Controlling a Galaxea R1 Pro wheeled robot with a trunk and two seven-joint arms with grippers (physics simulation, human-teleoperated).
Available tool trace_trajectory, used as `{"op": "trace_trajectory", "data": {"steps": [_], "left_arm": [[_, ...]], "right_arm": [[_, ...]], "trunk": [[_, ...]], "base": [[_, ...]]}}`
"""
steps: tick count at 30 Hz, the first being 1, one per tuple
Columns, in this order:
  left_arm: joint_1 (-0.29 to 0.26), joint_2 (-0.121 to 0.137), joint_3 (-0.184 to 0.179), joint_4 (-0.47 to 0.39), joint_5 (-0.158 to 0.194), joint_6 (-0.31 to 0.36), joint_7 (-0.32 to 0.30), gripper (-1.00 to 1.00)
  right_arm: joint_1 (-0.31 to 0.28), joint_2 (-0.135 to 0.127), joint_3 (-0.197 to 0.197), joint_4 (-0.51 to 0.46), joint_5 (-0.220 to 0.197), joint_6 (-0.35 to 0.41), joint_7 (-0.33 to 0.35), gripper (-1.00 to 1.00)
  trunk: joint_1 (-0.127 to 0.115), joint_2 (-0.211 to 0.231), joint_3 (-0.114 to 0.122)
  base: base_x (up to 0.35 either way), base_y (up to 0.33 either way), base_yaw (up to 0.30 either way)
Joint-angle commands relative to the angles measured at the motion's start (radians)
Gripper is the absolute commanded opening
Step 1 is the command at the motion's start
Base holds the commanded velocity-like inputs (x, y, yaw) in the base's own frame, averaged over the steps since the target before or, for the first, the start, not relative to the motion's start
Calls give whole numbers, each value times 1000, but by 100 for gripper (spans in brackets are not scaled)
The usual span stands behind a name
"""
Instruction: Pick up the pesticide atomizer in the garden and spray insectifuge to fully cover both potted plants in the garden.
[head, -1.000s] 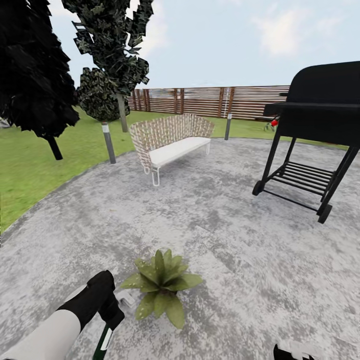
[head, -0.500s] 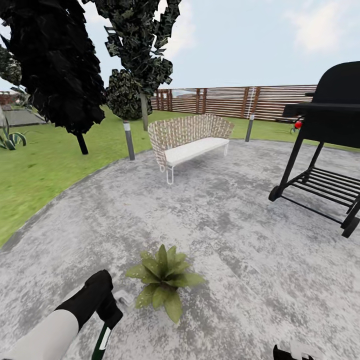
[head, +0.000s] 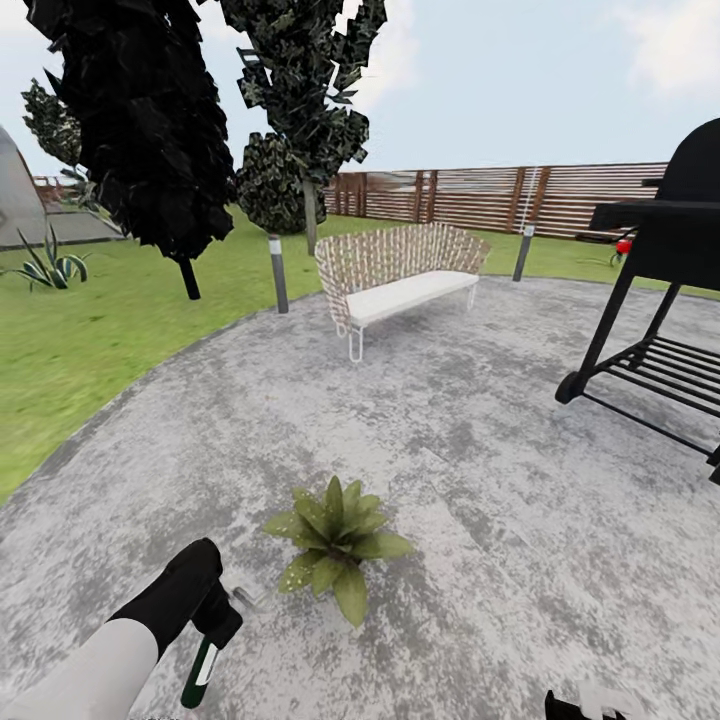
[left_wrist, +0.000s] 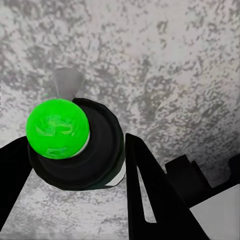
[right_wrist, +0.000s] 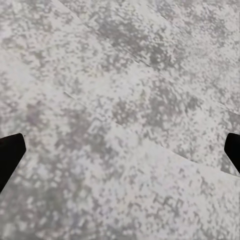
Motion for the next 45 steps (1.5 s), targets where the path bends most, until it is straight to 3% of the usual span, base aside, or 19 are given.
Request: {"op": "trace_trajectory", "data": {"steps": [1,8,13,15,17,18,20,27,32,45], "left_arm": [[-1,1,-3,-2,-10,1,-10,-100],[-12,-1,-7,-4,-9,5,-22,-100],[-41,-16,-19,-5,-13,9,-77,-100],[-72,-18,-62,-5,-15,14,-139,-100],[-97,-14,-133,-5,-18,17,-216,-100],[-136,-9,-186,-4,-18,18,-290,-100],[-160,-13,-198,-2,-16,18,-311,-100],[-169,-18,-205,10,-17,18,-319,-100],[-166,-18,-202,10,-60,18,-320,-100],[-166,-18,-202,7,-64,19,-320,-100]], "right_arm": [[-1,0,-7,2,11,-3,-4,100],[-1,0,-7,2,11,-3,-4,100],[-1,-3,-6,2,12,-3,-4,100],[-1,-5,-6,2,12,-3,-4,100],[-1,-8,-6,2,12,-3,-4,100],[-1,-9,-6,2,12,-3,-4,100],[-1,-8,-6,2,11,-3,-4,100],[-1,-2,-6,2,12,-3,-4,100],[-1,-2,-6,2,12,-3,-4,100],[-1,-2,-6,2,12,-3,-4,100]], "trunk": [[0,0,-2],[0,0,-11],[0,0,-11],[0,0,-11],[0,0,-11],[0,0,-11],[0,0,-11],[0,0,-13],[0,0,-16],[0,0,-21]], "base": [[119,-7,162],[210,-139,148],[51,-141,20],[3,-11,1],[1,-3,0],[0,0,0],[0,0,12],[0,-85,239],[0,-266,277],[13,-275,278]]}}
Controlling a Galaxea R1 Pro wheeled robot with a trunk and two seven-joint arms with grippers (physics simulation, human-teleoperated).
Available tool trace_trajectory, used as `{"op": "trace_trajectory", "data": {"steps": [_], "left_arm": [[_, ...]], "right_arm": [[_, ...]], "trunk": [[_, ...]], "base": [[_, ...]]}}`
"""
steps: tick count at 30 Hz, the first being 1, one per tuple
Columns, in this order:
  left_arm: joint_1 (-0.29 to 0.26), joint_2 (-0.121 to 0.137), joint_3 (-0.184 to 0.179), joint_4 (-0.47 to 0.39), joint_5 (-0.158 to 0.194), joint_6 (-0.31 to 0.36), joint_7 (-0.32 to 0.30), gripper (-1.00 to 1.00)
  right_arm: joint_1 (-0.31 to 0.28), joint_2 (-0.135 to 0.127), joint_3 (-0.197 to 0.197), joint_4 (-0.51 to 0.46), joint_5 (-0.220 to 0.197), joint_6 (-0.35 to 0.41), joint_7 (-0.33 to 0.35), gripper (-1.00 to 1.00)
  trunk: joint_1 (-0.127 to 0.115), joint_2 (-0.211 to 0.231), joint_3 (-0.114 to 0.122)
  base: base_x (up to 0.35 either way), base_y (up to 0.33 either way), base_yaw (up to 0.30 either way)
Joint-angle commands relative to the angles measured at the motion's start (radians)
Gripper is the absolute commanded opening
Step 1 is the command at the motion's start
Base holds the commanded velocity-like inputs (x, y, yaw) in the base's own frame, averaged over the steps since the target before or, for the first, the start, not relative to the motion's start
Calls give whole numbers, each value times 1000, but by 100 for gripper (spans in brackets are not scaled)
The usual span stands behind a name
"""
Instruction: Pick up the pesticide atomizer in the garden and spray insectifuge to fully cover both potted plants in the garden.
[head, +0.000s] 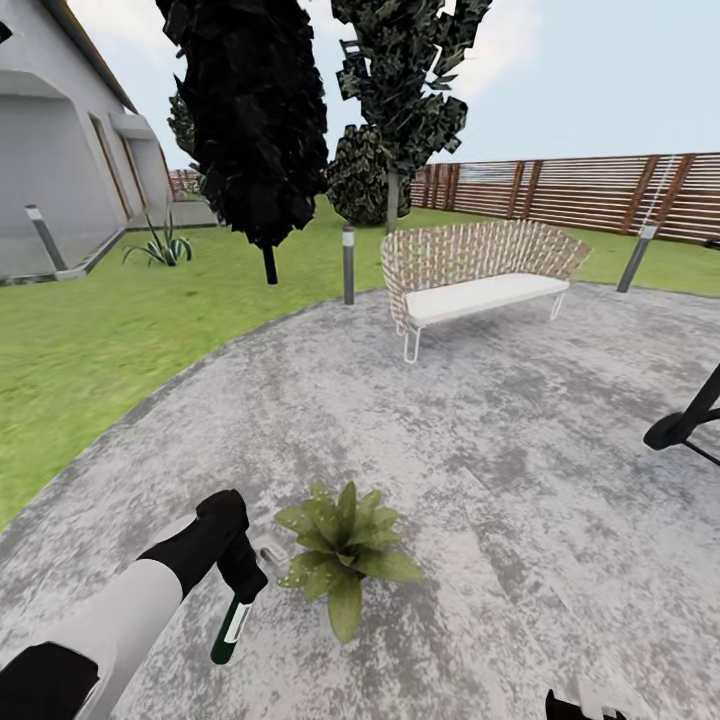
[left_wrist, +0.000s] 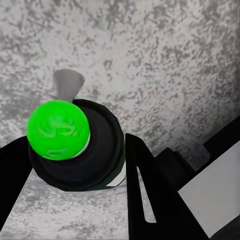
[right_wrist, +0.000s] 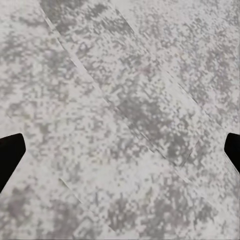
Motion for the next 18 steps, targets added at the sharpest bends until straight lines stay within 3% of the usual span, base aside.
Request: {"op": "trace_trajectory", "data": {"steps": [1,10,18], "left_arm": [[-1,0,-4,-2,-8,6,-9,-100],[-4,1,-4,0,-8,7,-9,-100],[1,1,-5,3,-9,7,-9,-100]], "right_arm": [[-1,0,-7,2,11,-3,-3,100],[-1,0,-7,2,11,-3,-3,100],[-1,0,-7,2,10,-3,-3,100]], "trunk": [[0,0,-1],[0,0,-5],[0,0,-11]], "base": [[5,-277,277],[212,-189,277],[60,-19,244]]}}
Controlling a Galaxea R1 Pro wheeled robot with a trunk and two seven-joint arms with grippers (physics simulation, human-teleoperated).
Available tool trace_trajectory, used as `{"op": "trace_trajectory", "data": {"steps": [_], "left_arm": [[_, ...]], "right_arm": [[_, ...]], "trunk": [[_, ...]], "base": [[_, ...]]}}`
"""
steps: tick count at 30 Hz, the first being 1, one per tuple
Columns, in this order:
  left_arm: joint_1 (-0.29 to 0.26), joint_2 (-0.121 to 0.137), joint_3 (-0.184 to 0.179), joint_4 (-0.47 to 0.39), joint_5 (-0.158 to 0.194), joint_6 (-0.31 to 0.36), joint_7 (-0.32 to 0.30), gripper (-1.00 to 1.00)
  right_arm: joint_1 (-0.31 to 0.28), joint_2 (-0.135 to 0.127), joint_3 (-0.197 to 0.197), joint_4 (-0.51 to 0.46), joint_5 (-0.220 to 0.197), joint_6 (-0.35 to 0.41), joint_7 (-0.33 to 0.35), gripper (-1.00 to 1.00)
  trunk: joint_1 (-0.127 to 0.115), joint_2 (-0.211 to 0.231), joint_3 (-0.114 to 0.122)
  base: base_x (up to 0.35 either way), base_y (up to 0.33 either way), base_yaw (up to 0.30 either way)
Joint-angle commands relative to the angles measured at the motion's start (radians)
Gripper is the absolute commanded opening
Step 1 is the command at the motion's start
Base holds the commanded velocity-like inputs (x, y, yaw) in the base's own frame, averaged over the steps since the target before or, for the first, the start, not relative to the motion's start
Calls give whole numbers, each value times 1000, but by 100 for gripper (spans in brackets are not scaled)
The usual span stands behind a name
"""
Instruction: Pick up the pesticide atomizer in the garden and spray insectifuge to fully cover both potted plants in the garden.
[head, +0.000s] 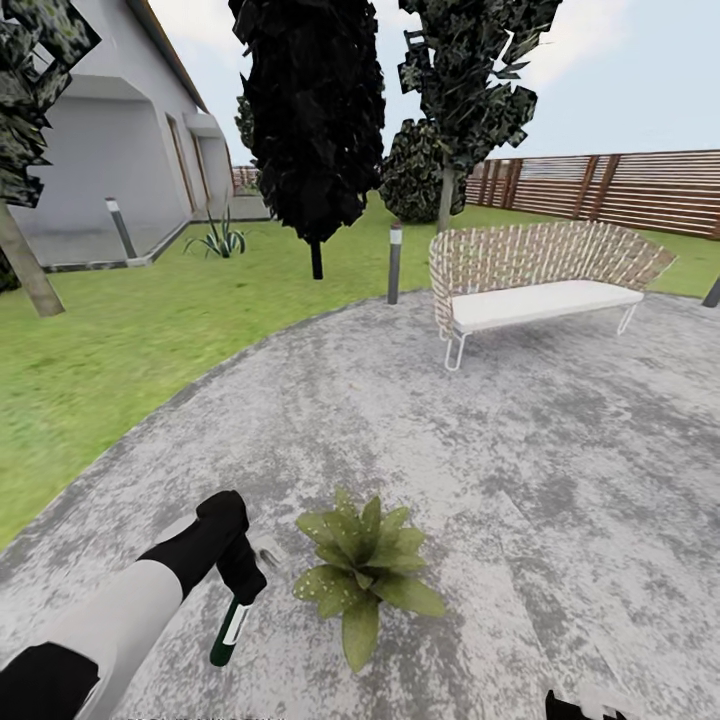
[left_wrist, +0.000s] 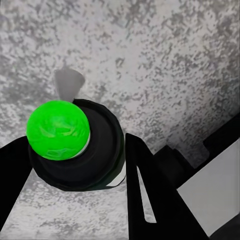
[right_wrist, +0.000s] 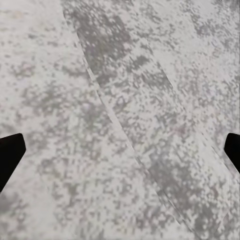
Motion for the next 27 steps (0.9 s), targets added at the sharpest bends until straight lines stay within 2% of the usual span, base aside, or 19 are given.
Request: {"op": "trace_trajectory", "data": {"steps": [1,6,12,27], "left_arm": [[-2,0,-3,-3,-7,6,-9,-100],[-6,1,-2,-10,-7,6,-9,-100],[-6,3,-3,-12,-7,6,-9,-100],[-6,2,-3,-14,-8,6,-9,-100]], "right_arm": [[-1,0,-7,2,11,-3,-4,100],[-1,0,-7,2,11,-4,-4,100],[-1,0,-7,2,11,-4,-4,100],[-1,0,-7,2,11,-3,-4,100]], "trunk": [[0,0,-1],[0,0,-1],[0,0,-1],[0,0,-1]], "base": [[1,0,79],[0,-50,53],[-75,-268,274],[-169,-257,278]]}}
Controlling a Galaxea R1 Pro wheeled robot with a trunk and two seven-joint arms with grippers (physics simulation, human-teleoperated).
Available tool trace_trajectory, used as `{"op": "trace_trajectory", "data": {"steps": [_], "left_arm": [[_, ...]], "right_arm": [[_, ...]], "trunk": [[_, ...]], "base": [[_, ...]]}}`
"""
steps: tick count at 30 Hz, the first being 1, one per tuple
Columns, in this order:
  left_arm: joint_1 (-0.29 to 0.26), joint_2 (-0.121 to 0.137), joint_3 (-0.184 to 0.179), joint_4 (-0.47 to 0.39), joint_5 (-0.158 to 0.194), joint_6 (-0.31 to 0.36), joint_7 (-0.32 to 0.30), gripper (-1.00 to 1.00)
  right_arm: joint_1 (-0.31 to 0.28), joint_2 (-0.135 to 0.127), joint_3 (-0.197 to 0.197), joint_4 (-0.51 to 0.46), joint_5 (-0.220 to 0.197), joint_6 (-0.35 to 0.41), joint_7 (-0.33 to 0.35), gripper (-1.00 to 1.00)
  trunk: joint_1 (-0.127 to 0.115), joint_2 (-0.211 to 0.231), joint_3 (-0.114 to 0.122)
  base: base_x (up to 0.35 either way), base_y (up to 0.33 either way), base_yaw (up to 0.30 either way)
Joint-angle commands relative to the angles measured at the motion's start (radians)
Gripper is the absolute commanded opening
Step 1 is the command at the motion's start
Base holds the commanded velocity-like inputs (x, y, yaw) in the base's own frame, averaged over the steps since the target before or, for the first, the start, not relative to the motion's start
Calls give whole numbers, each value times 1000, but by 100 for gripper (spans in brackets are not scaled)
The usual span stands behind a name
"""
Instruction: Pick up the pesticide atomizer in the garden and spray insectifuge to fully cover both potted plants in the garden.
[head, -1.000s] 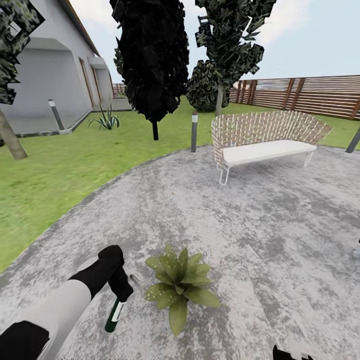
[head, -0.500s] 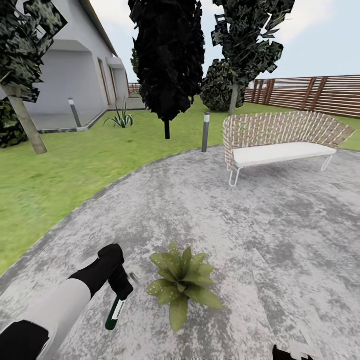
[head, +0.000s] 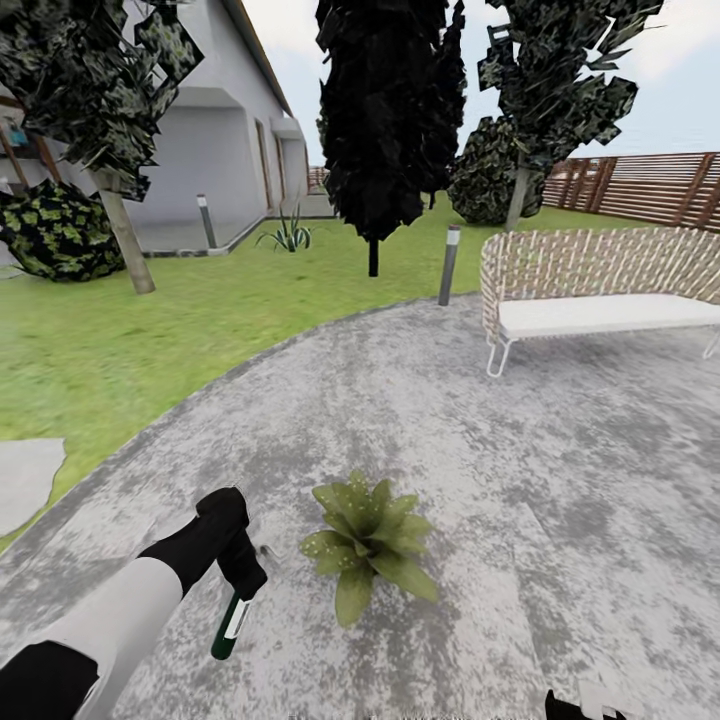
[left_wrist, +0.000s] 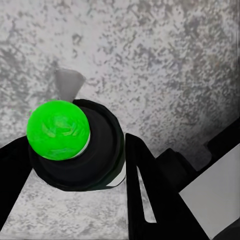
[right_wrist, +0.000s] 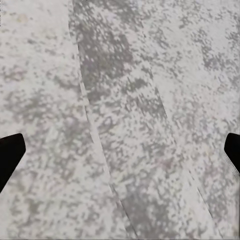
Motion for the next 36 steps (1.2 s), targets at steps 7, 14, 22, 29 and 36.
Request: {"op": "trace_trajectory", "data": {"steps": [7,14,22,29,36], "left_arm": [[-1,1,-4,-2,-8,6,-9,-100],[-1,2,-4,-2,-8,6,-8,-100],[-1,8,-2,0,-8,9,-8,-100],[-1,3,-1,-3,-11,64,-8,-100],[-4,-36,-2,-19,-12,64,-8,-100]], "right_arm": [[-1,1,-7,2,11,-3,-3,100],[-1,1,-7,2,11,-3,-3,100],[-1,1,-7,2,11,-3,-3,100],[-1,1,-7,2,10,-4,-3,100],[-1,-6,-7,2,10,-3,-2,100]], "trunk": [[0,0,-5],[0,0,-13],[0,0,-17],[0,0,-17],[0,0,-17]], "base": [[-122,-256,261],[-94,-242,197],[-9,-25,66],[0,0,140],[86,-60,72]]}}
